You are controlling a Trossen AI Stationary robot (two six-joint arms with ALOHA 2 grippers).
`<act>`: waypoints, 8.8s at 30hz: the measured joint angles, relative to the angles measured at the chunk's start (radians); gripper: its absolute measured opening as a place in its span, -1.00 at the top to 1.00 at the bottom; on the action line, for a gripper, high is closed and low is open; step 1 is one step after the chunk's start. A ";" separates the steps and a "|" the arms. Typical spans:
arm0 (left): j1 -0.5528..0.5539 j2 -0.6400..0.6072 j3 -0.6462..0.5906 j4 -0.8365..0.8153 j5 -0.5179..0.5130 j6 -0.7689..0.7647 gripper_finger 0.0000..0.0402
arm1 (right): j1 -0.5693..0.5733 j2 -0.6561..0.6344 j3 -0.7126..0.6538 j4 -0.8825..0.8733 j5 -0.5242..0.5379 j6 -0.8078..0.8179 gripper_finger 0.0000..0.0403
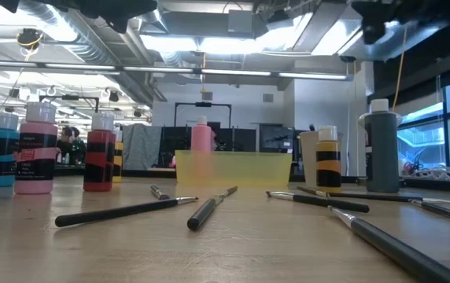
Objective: Pick & Place Paint Supplies
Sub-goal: Put the large black paint bottle into the yellow bin
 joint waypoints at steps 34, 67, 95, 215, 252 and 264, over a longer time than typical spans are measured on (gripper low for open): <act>0.000 0.000 0.000 0.031 -0.031 -0.018 0.57 | 0.295 0.236 0.203 -0.777 0.704 0.086 -0.22; 0.000 0.000 0.000 0.027 -0.029 -0.026 0.57 | 0.361 0.474 0.203 -0.829 0.891 0.147 0.00; -0.001 0.000 0.000 -0.001 -0.018 -0.055 0.57 | 0.438 0.475 0.217 -0.879 0.964 0.150 0.39; -0.002 0.000 0.000 -0.076 0.056 -0.140 0.57 | 0.122 1.615 1.424 -0.927 0.928 -0.202 0.39; -0.002 0.000 0.000 -0.105 0.056 -0.144 0.57 | 0.132 1.608 1.374 -0.882 0.967 -0.195 -0.35; -0.001 0.000 0.000 -0.105 0.056 -0.145 0.57 | 0.163 1.604 1.389 -0.913 1.043 -0.214 -0.35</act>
